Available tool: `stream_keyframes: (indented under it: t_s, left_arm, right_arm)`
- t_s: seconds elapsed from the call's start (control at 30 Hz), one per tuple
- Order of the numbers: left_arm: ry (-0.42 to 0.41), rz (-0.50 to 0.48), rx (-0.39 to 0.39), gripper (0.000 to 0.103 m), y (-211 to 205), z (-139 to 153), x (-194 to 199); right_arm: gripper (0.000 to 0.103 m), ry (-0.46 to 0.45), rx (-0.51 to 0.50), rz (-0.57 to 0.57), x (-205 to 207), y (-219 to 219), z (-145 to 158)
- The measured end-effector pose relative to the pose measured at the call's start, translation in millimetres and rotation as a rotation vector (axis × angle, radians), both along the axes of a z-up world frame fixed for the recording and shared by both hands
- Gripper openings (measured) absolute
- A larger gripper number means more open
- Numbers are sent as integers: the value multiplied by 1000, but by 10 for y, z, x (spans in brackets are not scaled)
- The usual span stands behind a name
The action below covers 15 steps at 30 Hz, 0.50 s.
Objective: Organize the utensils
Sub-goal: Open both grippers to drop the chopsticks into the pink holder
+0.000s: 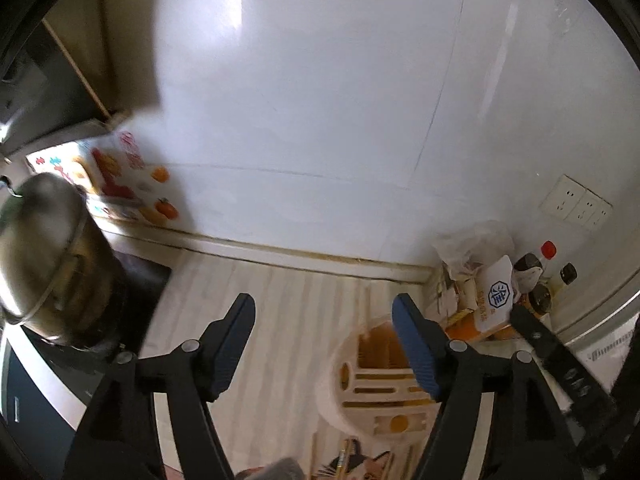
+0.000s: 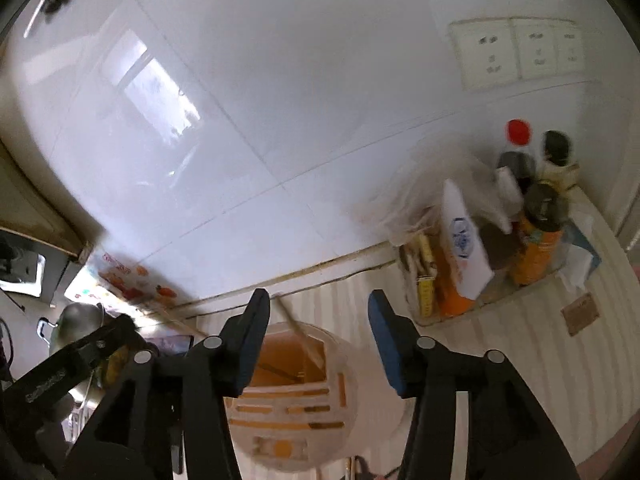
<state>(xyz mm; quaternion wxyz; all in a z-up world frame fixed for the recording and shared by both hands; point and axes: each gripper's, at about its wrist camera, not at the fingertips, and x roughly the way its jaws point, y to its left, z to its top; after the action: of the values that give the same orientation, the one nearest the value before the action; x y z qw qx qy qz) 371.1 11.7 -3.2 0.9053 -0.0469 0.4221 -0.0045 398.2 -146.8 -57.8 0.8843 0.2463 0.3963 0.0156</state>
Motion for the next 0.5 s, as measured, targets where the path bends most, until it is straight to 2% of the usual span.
stream_keyframes:
  t_s: [0.03, 0.1, 0.17, 0.33, 0.5]
  left_arm:
    - [0, 1, 3, 74, 22, 17, -51]
    - [-4, 14, -13, 96, 102, 16, -186]
    - [-14, 22, -21, 103, 172, -38, -329]
    - [29, 26, 63, 103, 227, -413, -643]
    - [143, 21, 110, 103, 249, -999, -814]
  right_arm:
    - [57, 0, 5, -5, -71, -33, 37]
    - [61, 11, -11, -23, -201, -72, 99]
    - [67, 10, -20, -37, -351, -107, 129]
    - [84, 8, -51, -66, -708, -161, 85]
    - [85, 70, -110, -66, -996, -137, -171]
